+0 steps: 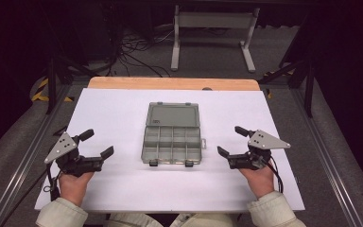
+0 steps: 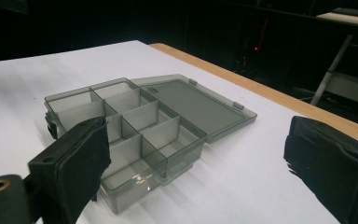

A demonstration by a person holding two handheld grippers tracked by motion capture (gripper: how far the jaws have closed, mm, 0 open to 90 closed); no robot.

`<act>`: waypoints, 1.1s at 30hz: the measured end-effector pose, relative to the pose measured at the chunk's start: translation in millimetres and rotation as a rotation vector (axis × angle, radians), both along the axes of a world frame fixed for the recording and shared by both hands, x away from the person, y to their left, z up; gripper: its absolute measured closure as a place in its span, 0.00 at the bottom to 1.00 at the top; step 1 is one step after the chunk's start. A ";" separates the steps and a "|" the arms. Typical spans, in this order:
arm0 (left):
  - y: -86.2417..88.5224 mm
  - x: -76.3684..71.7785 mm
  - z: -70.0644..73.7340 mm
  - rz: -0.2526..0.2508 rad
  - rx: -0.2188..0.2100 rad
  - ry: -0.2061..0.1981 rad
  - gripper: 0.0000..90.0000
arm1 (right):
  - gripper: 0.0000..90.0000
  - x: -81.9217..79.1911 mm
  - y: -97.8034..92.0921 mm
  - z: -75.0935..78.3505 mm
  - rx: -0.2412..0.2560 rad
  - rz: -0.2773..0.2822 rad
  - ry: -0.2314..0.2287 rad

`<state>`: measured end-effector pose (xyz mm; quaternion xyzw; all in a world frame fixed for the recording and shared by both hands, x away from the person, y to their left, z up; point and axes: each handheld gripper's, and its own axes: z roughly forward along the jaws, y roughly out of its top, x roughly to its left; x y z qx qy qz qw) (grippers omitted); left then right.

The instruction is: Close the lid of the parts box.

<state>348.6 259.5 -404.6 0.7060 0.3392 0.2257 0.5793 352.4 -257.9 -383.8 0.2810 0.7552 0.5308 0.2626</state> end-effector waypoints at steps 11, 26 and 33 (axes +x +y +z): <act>-14.2 26.8 6.0 -0.023 0.014 0.029 0.03 | 0.11 24.1 11.3 8.4 -0.005 -0.003 0.049; -25.7 59.6 13.9 -0.042 0.052 0.026 0.05 | 0.13 55.7 19.8 15.8 -0.037 -0.018 0.064; -29.3 75.0 15.3 -0.038 0.067 0.038 0.05 | 0.13 68.8 24.5 14.4 -0.041 -0.019 0.073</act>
